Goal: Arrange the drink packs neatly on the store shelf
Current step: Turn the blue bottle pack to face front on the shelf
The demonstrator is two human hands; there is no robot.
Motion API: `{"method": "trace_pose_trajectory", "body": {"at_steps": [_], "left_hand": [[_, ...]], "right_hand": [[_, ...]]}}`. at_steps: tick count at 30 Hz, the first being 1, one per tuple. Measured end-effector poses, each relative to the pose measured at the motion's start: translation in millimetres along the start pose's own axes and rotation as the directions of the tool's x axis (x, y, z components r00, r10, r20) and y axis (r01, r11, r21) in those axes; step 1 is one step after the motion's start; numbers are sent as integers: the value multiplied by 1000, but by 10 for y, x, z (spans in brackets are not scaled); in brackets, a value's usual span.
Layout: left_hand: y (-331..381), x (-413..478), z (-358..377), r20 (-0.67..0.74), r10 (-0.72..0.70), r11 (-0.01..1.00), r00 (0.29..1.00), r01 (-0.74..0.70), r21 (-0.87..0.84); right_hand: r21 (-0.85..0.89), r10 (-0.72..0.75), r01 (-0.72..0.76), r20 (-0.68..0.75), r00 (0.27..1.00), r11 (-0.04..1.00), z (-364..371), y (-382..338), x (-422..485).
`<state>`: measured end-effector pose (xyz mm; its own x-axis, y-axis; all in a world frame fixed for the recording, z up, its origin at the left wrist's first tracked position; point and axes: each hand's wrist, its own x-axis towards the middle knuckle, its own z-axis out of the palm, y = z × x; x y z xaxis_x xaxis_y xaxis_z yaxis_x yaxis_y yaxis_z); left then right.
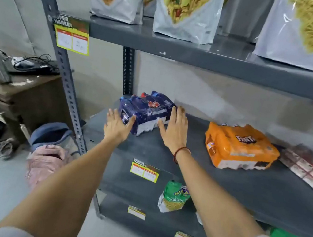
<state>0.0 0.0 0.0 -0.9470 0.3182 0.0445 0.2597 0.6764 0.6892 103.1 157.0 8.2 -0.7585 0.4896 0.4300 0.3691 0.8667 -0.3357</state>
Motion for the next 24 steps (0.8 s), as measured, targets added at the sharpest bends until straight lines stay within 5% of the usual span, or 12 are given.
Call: {"method": "trace_pose_trajectory", "body": {"at_steps": [5, 11, 18, 24], "left_hand": [[358, 504, 123, 115, -275, 869, 954, 298, -394], [538, 693, 455, 106, -516, 715, 850, 495, -494], [269, 1007, 618, 45, -438, 719, 898, 380, -583], [159, 1060, 521, 83, -212, 726, 974, 214, -654]], "right_hand": [[124, 221, -235, 116, 968, 964, 60, 88, 761], [311, 378, -536, 445, 812, 785, 387, 307, 1305], [497, 394, -602, 466, 793, 625, 707, 610, 1381], [574, 484, -550, 282, 828, 607, 720, 580, 1028]]}}
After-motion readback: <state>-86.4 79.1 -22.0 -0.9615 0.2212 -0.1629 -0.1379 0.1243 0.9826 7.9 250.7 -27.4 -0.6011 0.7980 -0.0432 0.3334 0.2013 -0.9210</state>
